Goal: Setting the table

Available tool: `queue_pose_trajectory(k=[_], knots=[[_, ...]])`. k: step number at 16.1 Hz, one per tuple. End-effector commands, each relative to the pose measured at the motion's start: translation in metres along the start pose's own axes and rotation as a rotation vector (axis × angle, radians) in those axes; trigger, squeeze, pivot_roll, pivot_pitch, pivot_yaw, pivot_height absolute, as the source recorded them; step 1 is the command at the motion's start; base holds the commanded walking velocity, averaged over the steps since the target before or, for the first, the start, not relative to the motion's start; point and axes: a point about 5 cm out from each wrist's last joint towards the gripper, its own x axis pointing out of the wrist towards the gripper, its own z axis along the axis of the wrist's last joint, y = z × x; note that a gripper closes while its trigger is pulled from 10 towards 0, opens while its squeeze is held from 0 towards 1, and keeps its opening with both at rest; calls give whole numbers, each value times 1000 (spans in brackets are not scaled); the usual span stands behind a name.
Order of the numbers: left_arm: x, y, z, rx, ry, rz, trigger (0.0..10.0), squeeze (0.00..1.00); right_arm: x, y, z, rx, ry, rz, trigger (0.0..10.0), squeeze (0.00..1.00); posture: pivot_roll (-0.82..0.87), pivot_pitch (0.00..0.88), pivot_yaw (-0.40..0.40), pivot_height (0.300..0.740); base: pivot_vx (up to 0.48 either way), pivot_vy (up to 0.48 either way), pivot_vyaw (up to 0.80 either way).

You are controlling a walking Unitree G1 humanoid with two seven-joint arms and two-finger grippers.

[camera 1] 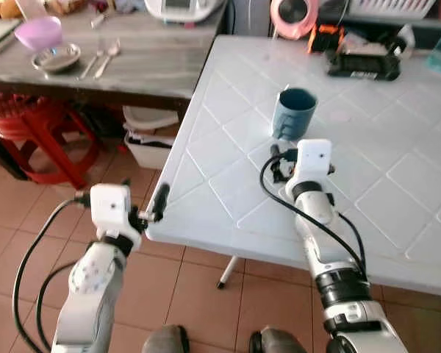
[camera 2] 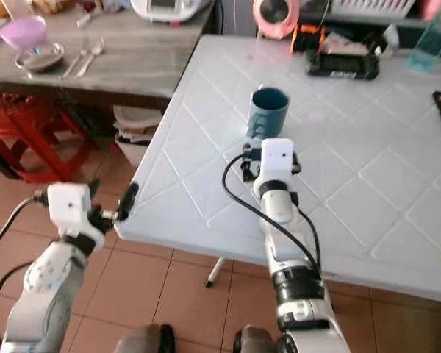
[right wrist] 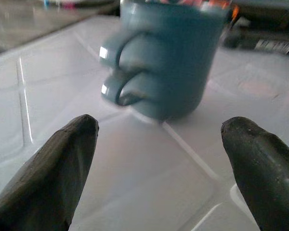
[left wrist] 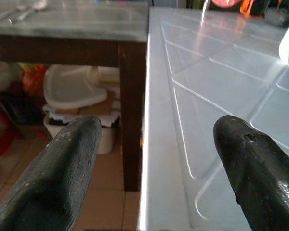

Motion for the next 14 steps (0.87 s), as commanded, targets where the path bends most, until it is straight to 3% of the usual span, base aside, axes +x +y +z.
queue_pose_trajectory(k=[1,8,14], knots=[[-3,-3,4,4,1,-19,10000,0,5,6,6,22,-22,14,10000,0,90,183,58,740,0,0,0],[-13,-3,7,3,54,-25,10000,0,31,21,35,-9,-115,67,10000,0,102,232,62,740,0,0,0],[-12,-4,8,-3,57,-27,10000,0,38,7,53,-23,-196,-43,10000,0,99,222,57,740,0,0,0]])
